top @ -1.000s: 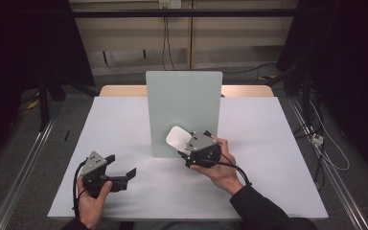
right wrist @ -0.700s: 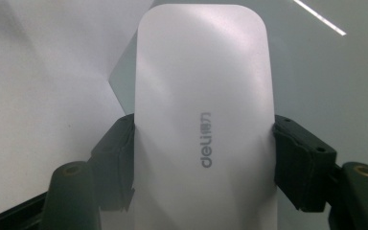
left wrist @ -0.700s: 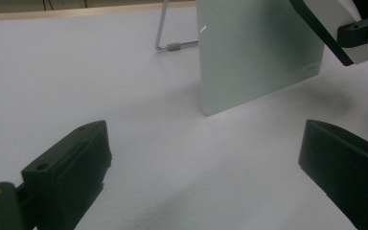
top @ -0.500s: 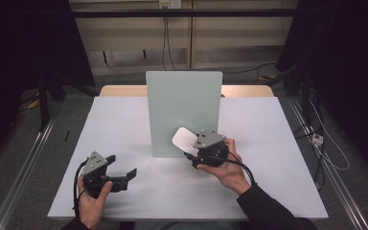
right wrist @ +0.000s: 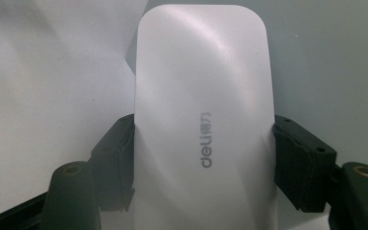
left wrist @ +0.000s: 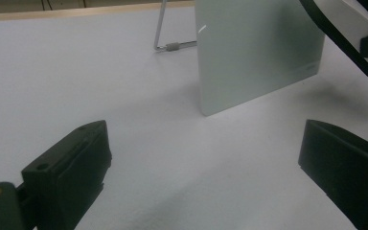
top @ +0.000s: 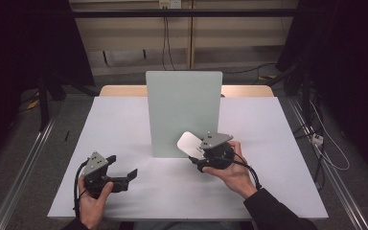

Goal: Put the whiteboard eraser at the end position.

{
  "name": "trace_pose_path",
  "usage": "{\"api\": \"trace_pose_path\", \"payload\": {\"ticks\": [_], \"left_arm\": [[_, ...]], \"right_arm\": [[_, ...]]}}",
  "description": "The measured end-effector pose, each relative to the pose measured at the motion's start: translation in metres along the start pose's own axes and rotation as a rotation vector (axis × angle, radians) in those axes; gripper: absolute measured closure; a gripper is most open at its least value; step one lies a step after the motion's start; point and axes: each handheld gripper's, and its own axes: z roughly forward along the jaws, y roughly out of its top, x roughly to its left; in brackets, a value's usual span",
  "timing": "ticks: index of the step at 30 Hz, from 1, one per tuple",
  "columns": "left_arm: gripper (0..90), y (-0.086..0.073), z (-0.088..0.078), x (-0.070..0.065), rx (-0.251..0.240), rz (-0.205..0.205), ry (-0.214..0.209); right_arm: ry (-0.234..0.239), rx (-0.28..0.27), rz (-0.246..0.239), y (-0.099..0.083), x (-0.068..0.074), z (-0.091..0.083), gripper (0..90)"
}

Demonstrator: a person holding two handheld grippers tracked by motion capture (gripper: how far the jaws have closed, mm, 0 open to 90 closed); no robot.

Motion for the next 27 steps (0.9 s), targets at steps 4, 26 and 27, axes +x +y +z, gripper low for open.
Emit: {"api": "trace_pose_path", "payload": {"ticks": [4,26,27], "left_arm": [[3.8,0.0,0.0,0.0,0.006,0.01,-0.003],[3.8,0.0,0.0,0.002,-0.003,-0.008,-0.011],[3.8,0.0,0.0,0.002,-0.004,-0.009,-0.011]], "right_arm": [[0.001,0.01,-0.005,-0.004,0.001,-0.003,31.5],[0.205,0.162,-0.107,-0.008,0.021,0.019,31.5],[0.204,0.169,-0.113,-0.008,0.023,0.02,31.5]]}}
